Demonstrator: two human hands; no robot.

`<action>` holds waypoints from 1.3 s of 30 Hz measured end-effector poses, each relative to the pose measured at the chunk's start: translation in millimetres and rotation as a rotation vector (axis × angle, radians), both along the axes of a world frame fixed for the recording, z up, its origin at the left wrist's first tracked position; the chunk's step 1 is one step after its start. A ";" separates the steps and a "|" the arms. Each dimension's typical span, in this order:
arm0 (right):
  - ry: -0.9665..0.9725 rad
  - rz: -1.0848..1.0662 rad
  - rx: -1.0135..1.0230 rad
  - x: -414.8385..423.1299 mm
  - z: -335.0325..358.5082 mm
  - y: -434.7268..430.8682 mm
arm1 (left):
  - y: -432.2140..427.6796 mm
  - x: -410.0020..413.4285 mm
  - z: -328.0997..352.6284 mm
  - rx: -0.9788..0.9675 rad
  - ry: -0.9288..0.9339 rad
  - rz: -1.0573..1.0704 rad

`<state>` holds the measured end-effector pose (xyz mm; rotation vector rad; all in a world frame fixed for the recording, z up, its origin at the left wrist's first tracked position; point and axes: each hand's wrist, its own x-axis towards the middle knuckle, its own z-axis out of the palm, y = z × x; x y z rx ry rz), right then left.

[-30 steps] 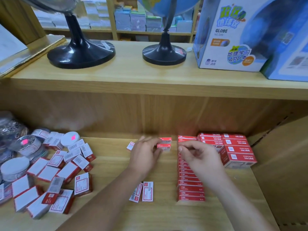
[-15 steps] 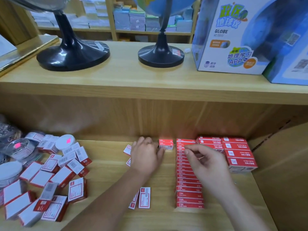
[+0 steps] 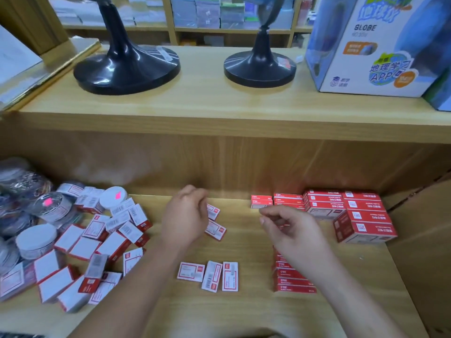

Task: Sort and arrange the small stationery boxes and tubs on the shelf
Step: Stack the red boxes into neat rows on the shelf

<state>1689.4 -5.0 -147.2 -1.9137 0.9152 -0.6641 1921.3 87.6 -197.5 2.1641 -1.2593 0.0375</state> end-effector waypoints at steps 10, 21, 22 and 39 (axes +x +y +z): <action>0.645 0.206 -0.169 81.8 -37.7 27.3 | 51.2 -1.9 -18.0 0.135 0.325 -0.166; 0.464 0.030 -0.055 68.4 -25.4 11.5 | 28.9 20.5 -14.7 0.199 0.271 -0.181; 0.479 0.009 -0.142 62.9 -20.3 5.5 | 25.2 20.5 -15.9 0.223 0.261 -0.192; 0.667 -0.153 -0.753 39.3 -34.4 -35.3 | -2.5 7.7 -19.8 0.100 0.343 -0.283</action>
